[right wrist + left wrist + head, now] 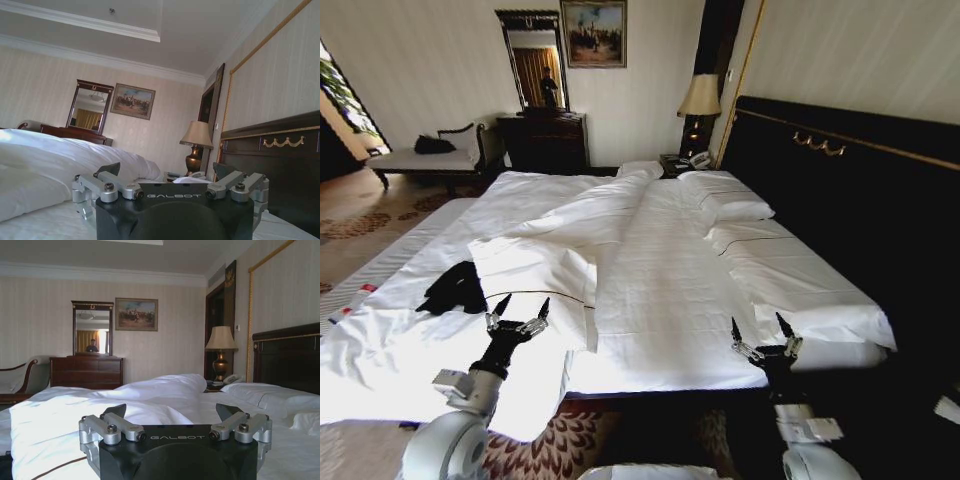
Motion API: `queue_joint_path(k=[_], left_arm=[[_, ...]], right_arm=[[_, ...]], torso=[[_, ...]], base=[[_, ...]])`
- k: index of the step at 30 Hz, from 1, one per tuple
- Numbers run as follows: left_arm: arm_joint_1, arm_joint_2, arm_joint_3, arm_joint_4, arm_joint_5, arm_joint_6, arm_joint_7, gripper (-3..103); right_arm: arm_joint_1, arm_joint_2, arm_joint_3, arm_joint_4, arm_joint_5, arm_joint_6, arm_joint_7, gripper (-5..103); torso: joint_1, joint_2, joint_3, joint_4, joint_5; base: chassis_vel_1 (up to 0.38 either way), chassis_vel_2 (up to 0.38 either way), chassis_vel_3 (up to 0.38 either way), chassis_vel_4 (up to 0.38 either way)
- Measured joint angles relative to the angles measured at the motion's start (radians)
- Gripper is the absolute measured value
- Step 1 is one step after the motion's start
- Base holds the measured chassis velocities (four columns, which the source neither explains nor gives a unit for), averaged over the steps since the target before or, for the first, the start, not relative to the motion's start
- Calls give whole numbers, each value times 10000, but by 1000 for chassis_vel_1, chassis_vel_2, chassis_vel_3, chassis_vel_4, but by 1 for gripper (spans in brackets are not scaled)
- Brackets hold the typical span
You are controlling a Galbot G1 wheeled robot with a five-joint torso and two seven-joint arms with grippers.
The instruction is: Fold the clothes on the bed.
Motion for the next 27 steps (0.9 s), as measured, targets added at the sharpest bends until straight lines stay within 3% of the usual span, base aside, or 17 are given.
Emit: queue_joint_path(k=[27], left_arm=[[197,-235,4,-74,288,-120,-23,100]], right_arm=[[74,-21,-53,-125,27,43,47,100]], torso=[[0,0,0,-1,0]], base=[[88,86,-87,-86]])
